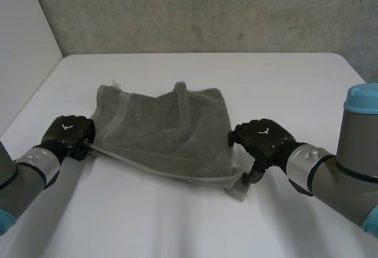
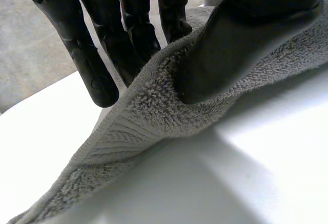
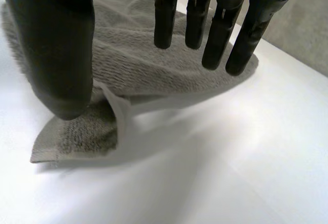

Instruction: Fold the towel.

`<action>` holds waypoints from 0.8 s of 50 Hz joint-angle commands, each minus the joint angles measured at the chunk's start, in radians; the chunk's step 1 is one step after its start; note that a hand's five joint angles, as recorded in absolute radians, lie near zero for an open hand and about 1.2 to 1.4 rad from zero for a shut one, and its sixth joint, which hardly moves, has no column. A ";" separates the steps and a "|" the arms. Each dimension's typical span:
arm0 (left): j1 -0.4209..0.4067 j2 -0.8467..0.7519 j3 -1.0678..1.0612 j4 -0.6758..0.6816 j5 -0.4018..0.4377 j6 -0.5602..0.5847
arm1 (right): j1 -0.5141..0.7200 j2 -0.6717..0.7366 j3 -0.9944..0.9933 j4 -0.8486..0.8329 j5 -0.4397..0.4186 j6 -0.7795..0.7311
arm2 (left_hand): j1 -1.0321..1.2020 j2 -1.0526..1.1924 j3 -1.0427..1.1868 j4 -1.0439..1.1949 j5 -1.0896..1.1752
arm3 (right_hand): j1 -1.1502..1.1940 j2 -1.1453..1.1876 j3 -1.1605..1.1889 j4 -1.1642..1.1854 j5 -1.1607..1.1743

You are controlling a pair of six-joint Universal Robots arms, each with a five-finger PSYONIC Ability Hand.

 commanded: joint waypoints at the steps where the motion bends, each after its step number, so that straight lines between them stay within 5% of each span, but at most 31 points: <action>1: 0.008 0.001 -0.003 0.001 -0.002 -0.002 | -0.026 0.030 -0.021 0.007 -0.007 0.109 | 0.115 0.067 0.064 0.038 0.092 | 0.077 0.078 0.074 0.073 0.060; 31: 0.003 0.001 -0.010 0.001 -0.002 -0.002 | -0.020 0.140 0.005 -0.019 -0.006 0.373 | 0.115 0.067 0.064 0.038 0.092 | 0.303 0.305 0.300 0.299 0.286; 36: 0.003 0.002 -0.010 -0.001 -0.004 -0.002 | -0.014 0.162 0.005 -0.075 0.003 0.394 | 0.115 0.067 0.064 0.038 0.092 | 0.497 0.498 0.494 0.493 0.480; 38: 0.005 0.002 -0.010 -0.002 -0.004 -0.002 | -0.013 0.171 -0.001 -0.093 0.019 0.428 | 0.115 0.067 0.064 0.038 0.092 | 0.829 0.831 0.826 0.825 0.812; 40: 0.005 0.008 -0.010 -0.005 -0.004 -0.002 | -0.013 0.171 -0.006 -0.094 0.028 0.438 | 0.115 0.067 0.064 0.038 0.092 | 0.920 0.922 0.917 0.916 0.903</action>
